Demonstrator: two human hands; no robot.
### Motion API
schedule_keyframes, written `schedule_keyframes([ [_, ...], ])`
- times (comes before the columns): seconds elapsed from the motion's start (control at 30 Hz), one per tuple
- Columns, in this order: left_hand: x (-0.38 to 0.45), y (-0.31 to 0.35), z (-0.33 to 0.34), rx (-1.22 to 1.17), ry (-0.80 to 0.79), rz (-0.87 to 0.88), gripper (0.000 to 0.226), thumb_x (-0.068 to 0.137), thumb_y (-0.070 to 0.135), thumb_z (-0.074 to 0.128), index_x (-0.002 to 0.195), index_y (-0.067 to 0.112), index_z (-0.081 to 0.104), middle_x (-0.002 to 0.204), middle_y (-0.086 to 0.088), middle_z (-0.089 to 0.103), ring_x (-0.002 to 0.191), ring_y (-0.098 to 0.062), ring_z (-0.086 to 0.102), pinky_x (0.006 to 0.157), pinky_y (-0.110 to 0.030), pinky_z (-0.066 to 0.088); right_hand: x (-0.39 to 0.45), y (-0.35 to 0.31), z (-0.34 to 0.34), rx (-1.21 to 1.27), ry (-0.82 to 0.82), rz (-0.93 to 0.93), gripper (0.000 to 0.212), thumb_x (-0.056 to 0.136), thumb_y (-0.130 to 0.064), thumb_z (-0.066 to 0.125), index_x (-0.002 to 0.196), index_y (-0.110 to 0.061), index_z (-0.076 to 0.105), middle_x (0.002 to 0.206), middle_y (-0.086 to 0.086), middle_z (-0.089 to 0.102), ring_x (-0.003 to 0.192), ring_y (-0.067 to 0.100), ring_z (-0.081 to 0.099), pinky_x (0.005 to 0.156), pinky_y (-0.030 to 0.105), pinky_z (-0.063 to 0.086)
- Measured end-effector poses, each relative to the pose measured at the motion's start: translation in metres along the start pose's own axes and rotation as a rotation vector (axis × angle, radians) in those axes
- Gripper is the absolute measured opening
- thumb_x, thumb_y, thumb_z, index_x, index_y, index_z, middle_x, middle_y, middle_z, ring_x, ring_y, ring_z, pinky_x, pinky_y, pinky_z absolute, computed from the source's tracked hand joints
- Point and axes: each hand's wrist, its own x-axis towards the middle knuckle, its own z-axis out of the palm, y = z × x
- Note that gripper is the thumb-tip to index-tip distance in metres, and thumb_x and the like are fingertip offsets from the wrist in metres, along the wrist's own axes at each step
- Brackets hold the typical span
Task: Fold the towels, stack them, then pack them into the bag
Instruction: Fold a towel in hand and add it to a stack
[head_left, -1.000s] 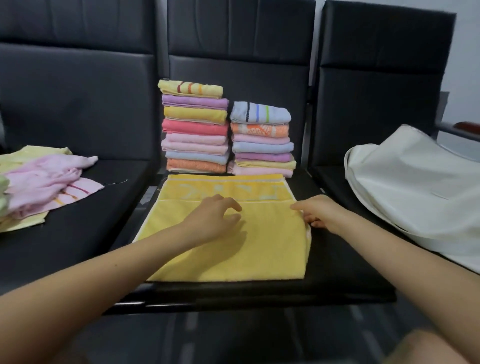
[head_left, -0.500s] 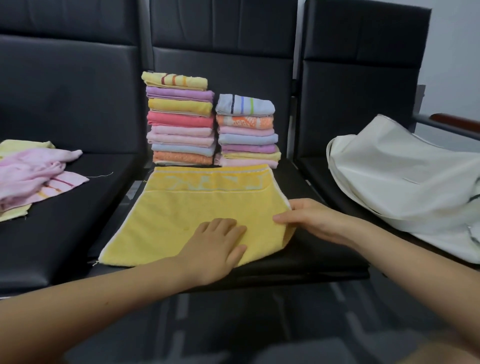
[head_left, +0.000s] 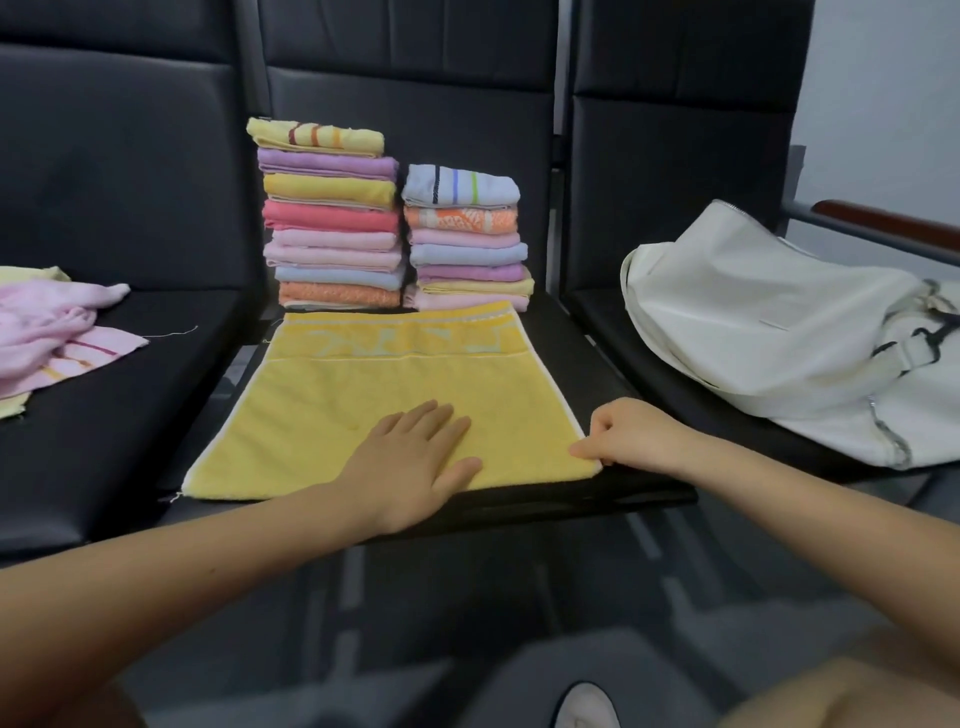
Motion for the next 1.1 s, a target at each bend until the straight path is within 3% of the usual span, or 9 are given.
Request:
schedule_keyframes([
  [0.1, -0.001, -0.003, -0.003, -0.053, 0.052, 0.037, 0.091, 0.081, 0.077, 0.0, 0.149, 0.027, 0.031, 0.157, 0.003, 0.029, 0.144, -0.017, 0.024, 0.114, -0.034, 0.022, -0.007, -0.002, 0.006, -0.118, 0.156, -0.05, 0.02, 0.081, -0.029, 0.068, 0.082, -0.017, 0.051, 0.082, -0.003, 0.056, 0.076, 0.015, 0.051, 0.066, 0.031, 0.04],
  [0.2, -0.004, -0.01, -0.008, -0.165, 0.199, 0.144, 0.063, 0.086, 0.065, 0.022, 0.116, 0.025, 0.059, 0.121, 0.008, 0.057, 0.112, -0.013, 0.051, 0.083, -0.025, 0.041, -0.013, -0.01, 0.013, -0.304, 0.29, -0.313, 0.023, 0.083, -0.031, 0.065, 0.102, -0.023, 0.055, 0.105, -0.005, 0.052, 0.105, 0.017, 0.046, 0.086, 0.033, 0.042],
  [0.33, -0.014, -0.013, -0.019, -0.164, 0.33, 0.212, 0.042, 0.087, 0.058, 0.033, 0.088, 0.024, 0.058, 0.088, 0.012, 0.052, 0.082, -0.004, 0.044, 0.062, -0.026, 0.039, -0.018, -0.031, 0.024, -0.274, 0.109, -0.599, 0.031, 0.088, -0.044, 0.064, 0.111, -0.025, 0.058, 0.118, -0.008, 0.051, 0.116, 0.008, 0.04, 0.097, 0.029, 0.039],
  [0.53, -0.027, -0.031, -0.03, -0.123, 0.227, 0.147, 0.052, 0.079, 0.065, 0.025, 0.085, 0.026, 0.058, 0.085, 0.011, 0.051, 0.078, -0.004, 0.042, 0.062, -0.026, 0.035, -0.011, -0.059, 0.047, -0.474, 0.089, -0.848, 0.028, 0.094, -0.038, 0.055, 0.117, -0.022, 0.053, 0.12, -0.004, 0.05, 0.111, 0.015, 0.045, 0.087, 0.035, 0.046],
  [0.77, -0.035, -0.064, -0.035, -0.022, 0.05, 0.062, 0.068, 0.07, 0.079, 0.025, 0.103, 0.028, 0.055, 0.103, 0.01, 0.052, 0.098, -0.009, 0.048, 0.078, -0.031, 0.045, 0.011, -0.087, 0.042, -0.368, 0.135, -0.763, 0.016, 0.095, -0.026, 0.047, 0.107, -0.017, 0.053, 0.096, -0.001, 0.063, 0.084, 0.021, 0.054, 0.071, 0.037, 0.043],
  [0.87, -0.026, -0.073, -0.035, 0.049, 0.114, 0.068, 0.041, 0.091, 0.055, 0.039, 0.108, 0.021, 0.055, 0.104, 0.005, 0.055, 0.101, -0.015, 0.051, 0.073, -0.028, 0.039, 0.025, -0.091, 0.036, -0.261, 0.133, -0.672, 0.022, 0.098, -0.032, 0.048, 0.115, -0.019, 0.052, 0.098, 0.001, 0.065, 0.089, 0.022, 0.058, 0.077, 0.037, 0.047],
  [0.93, -0.019, -0.078, -0.039, -0.024, 0.191, 0.034, 0.022, 0.099, 0.039, 0.042, 0.102, 0.02, 0.052, 0.099, 0.004, 0.058, 0.096, -0.019, 0.055, 0.071, -0.03, 0.039, 0.034, -0.092, 0.031, -0.255, 0.014, -0.623, 0.032, 0.094, -0.043, 0.056, 0.12, -0.025, 0.053, 0.103, -0.007, 0.063, 0.095, 0.018, 0.056, 0.081, 0.032, 0.047],
  [1.0, -0.011, -0.084, -0.046, -0.044, 0.239, 0.011, 0.019, 0.1, 0.038, 0.04, 0.095, 0.021, 0.047, 0.088, 0.005, 0.057, 0.086, -0.021, 0.057, 0.067, -0.032, 0.038, 0.046, -0.092, 0.025, -0.227, -0.08, -0.588, 0.016, 0.091, -0.043, 0.063, 0.098, -0.031, 0.056, 0.086, -0.021, 0.051, 0.086, 0.008, 0.048, 0.07, 0.015, 0.038],
  [1.1, 0.001, -0.095, -0.058, 0.064, 0.215, -0.045, 0.028, 0.098, 0.049, 0.043, 0.085, 0.024, 0.041, 0.076, 0.007, 0.05, 0.073, -0.015, 0.047, 0.053, -0.026, 0.027, 0.064, -0.089, 0.011, -0.196, -0.087, -0.526, 0.038, 0.092, -0.036, 0.063, 0.064, -0.025, 0.039, 0.067, -0.012, 0.038, 0.064, 0.006, 0.037, 0.056, 0.02, 0.028],
])
